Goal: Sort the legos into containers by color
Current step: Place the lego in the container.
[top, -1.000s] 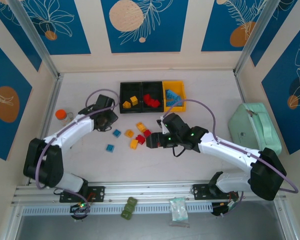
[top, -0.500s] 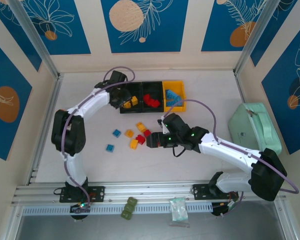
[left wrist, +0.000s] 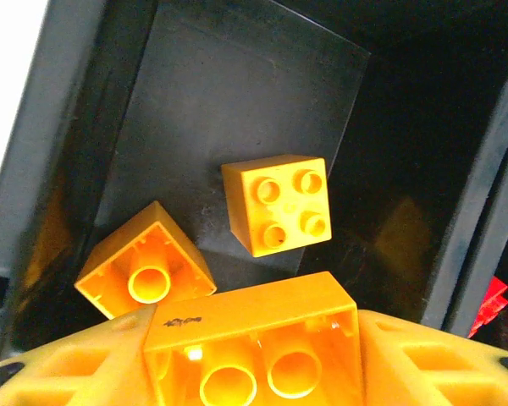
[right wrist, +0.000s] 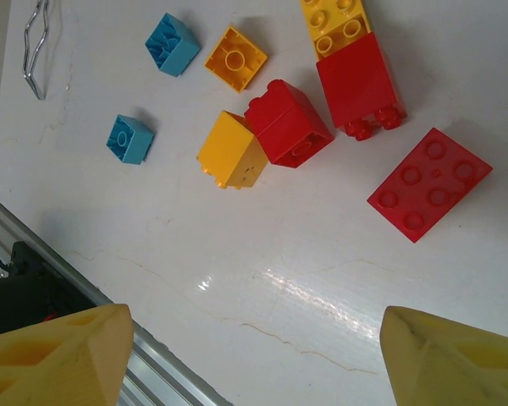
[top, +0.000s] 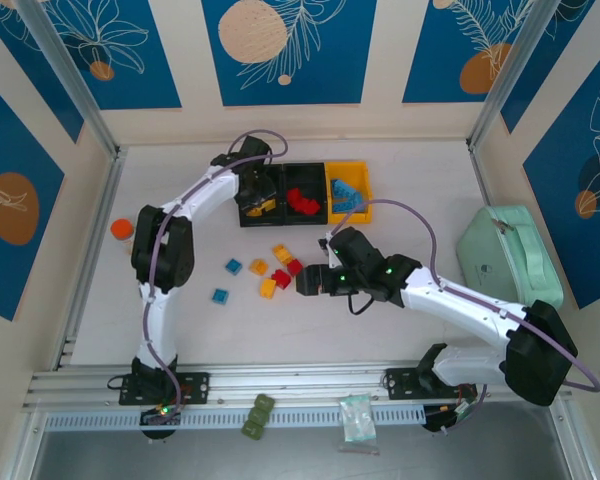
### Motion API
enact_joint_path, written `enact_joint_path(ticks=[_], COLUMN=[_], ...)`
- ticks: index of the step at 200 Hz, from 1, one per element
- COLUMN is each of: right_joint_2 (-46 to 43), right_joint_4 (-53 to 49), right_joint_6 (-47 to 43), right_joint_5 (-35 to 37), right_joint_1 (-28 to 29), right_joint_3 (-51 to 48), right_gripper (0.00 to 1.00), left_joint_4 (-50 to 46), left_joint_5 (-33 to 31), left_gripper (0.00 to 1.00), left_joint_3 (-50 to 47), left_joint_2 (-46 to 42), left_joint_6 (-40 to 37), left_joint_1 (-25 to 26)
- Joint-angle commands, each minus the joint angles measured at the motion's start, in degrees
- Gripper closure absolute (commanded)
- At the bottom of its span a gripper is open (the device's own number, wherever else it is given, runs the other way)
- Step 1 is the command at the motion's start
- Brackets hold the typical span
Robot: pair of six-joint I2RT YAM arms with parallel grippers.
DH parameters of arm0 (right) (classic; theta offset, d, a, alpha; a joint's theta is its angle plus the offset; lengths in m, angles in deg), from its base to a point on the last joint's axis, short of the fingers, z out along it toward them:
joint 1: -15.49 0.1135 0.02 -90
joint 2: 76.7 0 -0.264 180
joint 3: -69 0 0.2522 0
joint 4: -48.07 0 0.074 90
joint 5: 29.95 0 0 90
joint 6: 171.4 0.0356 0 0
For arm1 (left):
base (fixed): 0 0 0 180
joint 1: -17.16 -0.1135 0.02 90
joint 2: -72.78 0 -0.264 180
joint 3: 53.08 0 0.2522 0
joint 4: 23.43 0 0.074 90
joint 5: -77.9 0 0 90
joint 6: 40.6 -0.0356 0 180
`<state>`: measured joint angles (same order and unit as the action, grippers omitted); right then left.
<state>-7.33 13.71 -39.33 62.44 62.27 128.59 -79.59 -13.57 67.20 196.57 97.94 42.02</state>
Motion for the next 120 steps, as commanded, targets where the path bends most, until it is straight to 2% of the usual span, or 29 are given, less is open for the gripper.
enact_joint_path(ticks=[1,39,88,120], right_joint_2=[-1.51,-2.21,-4.31,-4.44], right_joint_4=[-1.15,-1.2,-2.75,-5.78], right_joint_6=[0.31,0.48,0.31,-0.74], right_joint_5=[0.2,0.24,1.65,2.95], right_joint_1=[-0.37,-0.38,-0.98,-2.5], right_joint_3=[-1.24,-1.8,-1.87,-0.37], right_gripper=[0.23,0.23,0.23,0.23], left_joint_4=[-2.95,-3.88,-3.05,0.95], left_joint_5=[0.62,-0.91,-1.39,1.12], left_gripper=[0.43,0.28,0.27,0.27], left_joint_3=[3.14,3.51,1.47,-5.82], left_joint_2=[1.32,1.31,-2.88,-10.41], left_joint_6=[-1.45,-0.8,-1.76,-4.09], left_joint_1=[1.13,1.42,1.79,2.62])
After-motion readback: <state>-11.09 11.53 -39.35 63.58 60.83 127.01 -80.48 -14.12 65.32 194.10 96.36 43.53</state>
